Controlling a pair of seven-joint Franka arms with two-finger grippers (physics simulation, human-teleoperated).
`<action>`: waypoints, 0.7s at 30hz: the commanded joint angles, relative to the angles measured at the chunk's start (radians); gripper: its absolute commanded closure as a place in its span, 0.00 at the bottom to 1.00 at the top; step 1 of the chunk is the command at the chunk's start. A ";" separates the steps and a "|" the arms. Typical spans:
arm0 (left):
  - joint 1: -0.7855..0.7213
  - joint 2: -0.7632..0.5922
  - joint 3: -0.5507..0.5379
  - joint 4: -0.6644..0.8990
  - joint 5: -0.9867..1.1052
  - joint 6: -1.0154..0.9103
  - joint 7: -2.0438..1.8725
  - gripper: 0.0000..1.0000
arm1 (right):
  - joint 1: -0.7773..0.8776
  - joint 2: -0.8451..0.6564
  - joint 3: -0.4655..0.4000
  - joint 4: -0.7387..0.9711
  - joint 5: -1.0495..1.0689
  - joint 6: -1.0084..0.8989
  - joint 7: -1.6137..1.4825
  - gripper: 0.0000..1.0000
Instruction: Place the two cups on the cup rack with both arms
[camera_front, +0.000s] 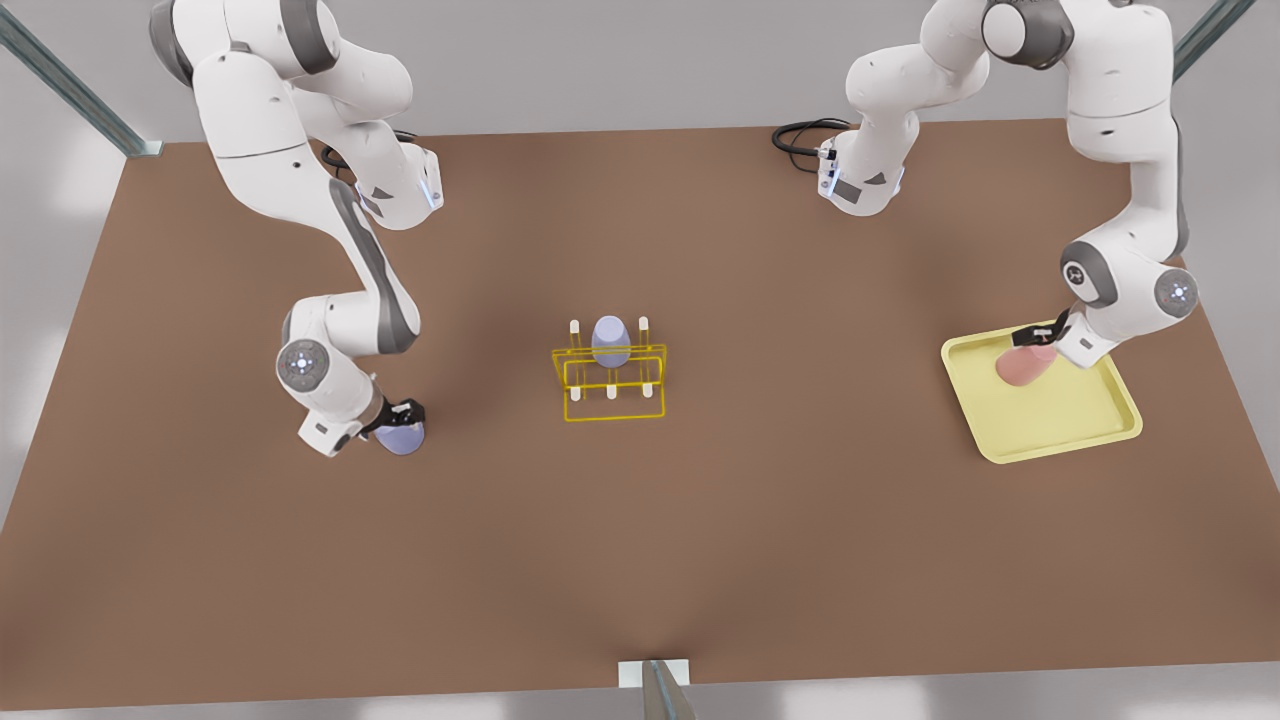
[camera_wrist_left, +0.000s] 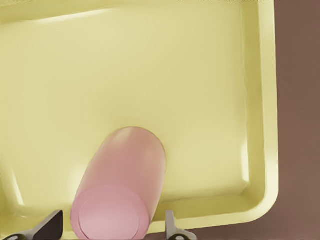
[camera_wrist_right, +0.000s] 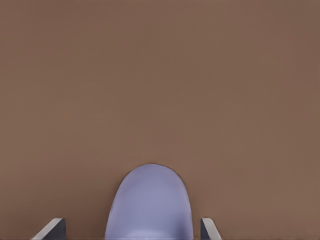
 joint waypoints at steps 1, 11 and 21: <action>0.000 0.017 0.001 -0.001 -0.008 0.111 0.214 0.00 | 0.000 0.000 0.000 -0.016 0.001 0.053 -0.007 0.00; 0.000 0.069 0.001 -0.004 -0.051 0.136 0.213 0.00 | -0.007 0.029 -0.002 -0.054 -0.008 0.053 -0.004 0.00; -0.008 0.068 -0.001 0.007 -0.097 0.133 0.216 0.09 | -0.004 0.056 -0.002 -0.053 -0.008 0.072 0.005 0.00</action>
